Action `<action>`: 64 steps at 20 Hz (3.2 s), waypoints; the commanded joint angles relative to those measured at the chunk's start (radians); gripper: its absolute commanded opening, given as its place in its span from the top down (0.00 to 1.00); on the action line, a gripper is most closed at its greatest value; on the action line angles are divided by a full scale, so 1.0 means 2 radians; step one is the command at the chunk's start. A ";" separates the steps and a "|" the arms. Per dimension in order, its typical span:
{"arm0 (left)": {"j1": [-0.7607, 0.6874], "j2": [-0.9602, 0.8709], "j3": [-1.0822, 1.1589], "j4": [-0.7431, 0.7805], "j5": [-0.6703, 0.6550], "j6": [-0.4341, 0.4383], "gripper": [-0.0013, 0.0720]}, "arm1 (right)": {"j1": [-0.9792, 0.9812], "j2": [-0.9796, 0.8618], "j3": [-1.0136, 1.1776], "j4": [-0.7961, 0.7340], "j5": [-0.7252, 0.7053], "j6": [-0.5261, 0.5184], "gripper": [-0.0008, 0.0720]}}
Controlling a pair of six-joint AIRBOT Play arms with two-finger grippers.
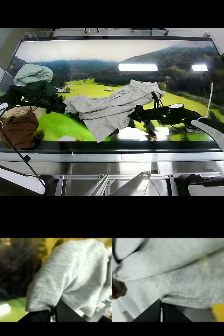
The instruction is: Fold the shirts.
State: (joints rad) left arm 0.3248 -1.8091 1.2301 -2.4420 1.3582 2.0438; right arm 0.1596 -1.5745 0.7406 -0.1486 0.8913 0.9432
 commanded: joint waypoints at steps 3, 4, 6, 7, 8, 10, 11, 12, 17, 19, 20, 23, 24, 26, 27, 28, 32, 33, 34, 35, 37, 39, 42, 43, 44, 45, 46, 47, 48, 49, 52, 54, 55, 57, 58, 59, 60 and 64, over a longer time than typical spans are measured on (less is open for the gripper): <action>0.011 0.043 0.063 -0.119 0.169 0.000 0.95 | -0.076 0.124 0.025 0.004 0.135 -0.043 0.97; 0.009 0.064 0.081 -0.132 0.191 -0.007 0.95 | -0.103 0.170 0.038 0.008 0.155 -0.053 0.97; 0.003 0.118 0.118 -0.151 0.206 -0.024 0.95 | -0.166 0.280 0.077 0.011 0.161 -0.053 0.97; -0.002 0.148 0.139 -0.159 0.206 -0.033 0.95 | -0.197 0.329 0.101 0.011 0.158 -0.053 0.97; -0.004 0.176 0.162 -0.164 0.206 -0.043 0.95 | -0.232 0.377 0.130 0.011 0.155 -0.052 0.97; -0.006 0.228 0.214 -0.172 0.206 -0.068 0.95 | -0.303 0.451 0.188 0.011 0.154 -0.048 0.97; -0.006 0.253 0.239 -0.180 0.200 -0.076 0.95 | -0.335 0.479 0.214 0.011 0.155 -0.044 0.97; -0.006 0.277 0.258 -0.181 0.195 -0.081 0.95 | -0.365 0.505 0.237 0.011 0.156 -0.040 0.97; -0.001 0.399 0.321 -0.179 0.195 -0.078 0.95 | -0.428 0.580 0.303 -0.021 0.159 -0.041 0.97; 0.014 0.424 0.308 -0.167 0.184 -0.072 0.95 | -0.428 0.564 0.300 -0.035 0.161 -0.024 0.97; 0.023 0.425 0.287 -0.156 0.181 -0.072 0.95 | -0.427 0.541 0.298 -0.035 0.171 -0.012 0.97; 0.032 0.391 0.174 -0.154 0.185 -0.072 0.95 | -0.411 0.452 0.266 -0.006 0.219 -0.010 0.97; 0.032 0.369 0.131 -0.154 0.183 -0.071 0.95 | -0.391 0.420 0.249 -0.012 0.224 -0.012 0.96; 0.032 0.319 0.056 -0.154 0.181 -0.060 0.95 | -0.338 0.351 0.210 -0.028 0.224 -0.029 0.97; 0.032 0.288 0.021 -0.154 0.180 -0.046 0.95 | -0.309 0.312 0.192 -0.037 0.221 -0.039 0.96; 0.032 0.257 -0.005 -0.154 0.179 -0.034 0.95 | -0.285 0.274 0.180 -0.041 0.216 -0.053 0.96; 0.038 0.124 -0.056 -0.155 0.111 0.000 0.94 | -0.244 0.116 0.174 -0.034 0.138 -0.084 0.96; 0.043 0.091 -0.054 -0.155 0.097 -0.001 0.73 | -0.244 0.083 0.174 -0.023 0.132 -0.095 0.96; 0.044 0.062 -0.051 -0.155 0.089 -0.002 0.54 | -0.244 0.049 0.174 -0.014 0.134 -0.108 0.96; 0.045 0.038 -0.048 -0.155 0.088 -0.003 0.52 | -0.244 0.022 0.174 -0.013 0.135 -0.109 0.96; 0.044 0.000 -0.035 -0.155 0.095 -0.005 0.52 | -0.245 -0.022 0.174 -0.013 0.157 -0.109 0.70; 0.045 -0.026 -0.014 -0.155 0.105 -0.010 0.52 | -0.253 -0.041 0.174 -0.013 0.174 -0.106 0.66; 0.040 -0.033 0.016 -0.154 0.136 -0.026 0.20 | -0.282 -0.035 0.174 -0.014 0.194 -0.104 0.65; 0.032 -0.027 0.021 -0.154 0.142 -0.029 0.02 | -0.294 -0.034 0.174 -0.018 0.203 -0.094 0.63; 0.020 -0.019 0.020 -0.153 0.140 -0.029 0.02 | -0.301 -0.034 0.174 -0.029 0.208 -0.081 0.53; 0.005 -0.010 0.019 -0.149 0.131 -0.029 0.02 | -0.307 -0.034 0.174 -0.052 0.207 -0.067 0.43; -0.016 -0.002 0.016 -0.150 0.119 -0.029 0.02 | -0.310 -0.035 0.174 -0.081 0.202 -0.048 0.43; -0.038 0.003 0.016 -0.148 0.106 -0.029 0.02 | -0.310 -0.035 0.174 -0.109 0.193 -0.035 0.43; -0.063 0.005 0.016 -0.149 0.092 -0.030 0.02 | -0.306 -0.036 0.173 -0.136 0.181 -0.018 0.41; -0.090 0.002 0.016 -0.147 0.073 -0.034 0.02 | -0.300 -0.039 0.173 -0.156 0.171 -0.004 0.33; -0.166 -0.022 0.017 -0.134 0.014 -0.060 0.02 | -0.268 -0.049 0.173 -0.160 0.156 -0.002 0.32; -0.206 -0.052 0.040 -0.132 -0.001 -0.074 0.02 | -0.245 -0.052 0.173 -0.160 0.132 -0.002 0.32; -0.226 -0.070 0.061 -0.130 -0.002 -0.085 0.02 | -0.233 -0.052 0.174 -0.159 0.117 -0.001 0.32; -0.260 -0.102 0.104 -0.099 -0.002 -0.122 0.02 | -0.215 -0.052 0.174 -0.146 0.100 -0.002 0.32; -0.277 -0.116 0.127 -0.068 0.000 -0.143 0.02 | -0.208 -0.052 0.174 -0.142 0.094 -0.001 0.32; -0.290 -0.126 0.148 -0.038 0.005 -0.156 0.07 | -0.202 -0.052 0.174 -0.137 0.088 -0.002 0.32; -0.300 -0.130 0.165 -0.014 0.009 -0.168 0.07 | -0.198 -0.052 0.174 -0.137 0.083 -0.001 0.32; -0.331 -0.134 0.217 0.065 0.025 -0.214 0.07 | -0.197 -0.061 0.174 -0.130 0.080 0.000 0.32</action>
State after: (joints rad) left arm -0.2855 -2.0571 1.5894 -2.4733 1.4075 1.6989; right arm -0.2443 -1.6852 1.0874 -0.4248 1.0706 0.9428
